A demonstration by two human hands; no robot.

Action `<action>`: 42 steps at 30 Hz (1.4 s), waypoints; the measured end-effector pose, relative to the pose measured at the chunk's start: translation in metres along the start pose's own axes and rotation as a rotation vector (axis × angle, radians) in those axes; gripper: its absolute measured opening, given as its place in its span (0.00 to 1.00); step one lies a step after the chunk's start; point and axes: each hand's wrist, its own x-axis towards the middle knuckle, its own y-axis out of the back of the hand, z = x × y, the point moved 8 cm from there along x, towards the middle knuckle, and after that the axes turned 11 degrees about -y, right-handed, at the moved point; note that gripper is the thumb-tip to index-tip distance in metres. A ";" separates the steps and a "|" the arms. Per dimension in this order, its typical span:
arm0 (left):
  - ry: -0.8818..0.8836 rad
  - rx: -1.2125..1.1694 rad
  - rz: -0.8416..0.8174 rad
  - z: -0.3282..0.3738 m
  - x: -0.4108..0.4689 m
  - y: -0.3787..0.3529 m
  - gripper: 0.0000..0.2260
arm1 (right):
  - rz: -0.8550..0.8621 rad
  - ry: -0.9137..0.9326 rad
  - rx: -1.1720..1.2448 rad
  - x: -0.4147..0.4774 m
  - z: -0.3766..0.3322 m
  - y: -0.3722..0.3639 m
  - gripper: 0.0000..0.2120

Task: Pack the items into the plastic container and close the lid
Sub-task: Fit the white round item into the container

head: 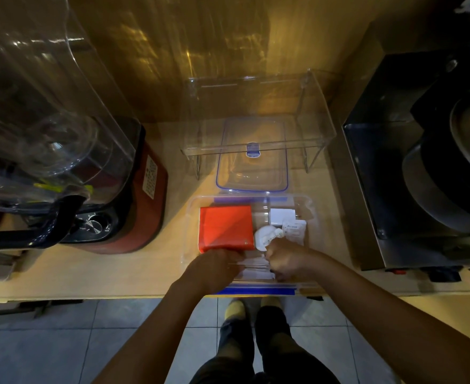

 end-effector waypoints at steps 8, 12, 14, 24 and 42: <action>0.130 0.292 0.293 -0.002 -0.013 0.015 0.12 | 0.251 0.142 -0.094 -0.012 0.000 0.030 0.07; 0.131 0.329 0.421 -0.001 -0.021 0.023 0.12 | 0.488 0.124 -0.197 -0.022 0.004 0.052 0.11; 0.113 0.336 0.409 0.000 -0.019 0.023 0.12 | 0.369 0.184 -0.250 -0.018 -0.001 0.038 0.11; 0.048 0.229 0.171 -0.004 -0.009 0.015 0.09 | 0.159 0.289 -0.301 -0.006 -0.018 -0.008 0.08; 0.011 0.103 0.088 -0.003 -0.007 0.008 0.10 | 0.284 0.217 -0.267 0.001 -0.019 -0.001 0.09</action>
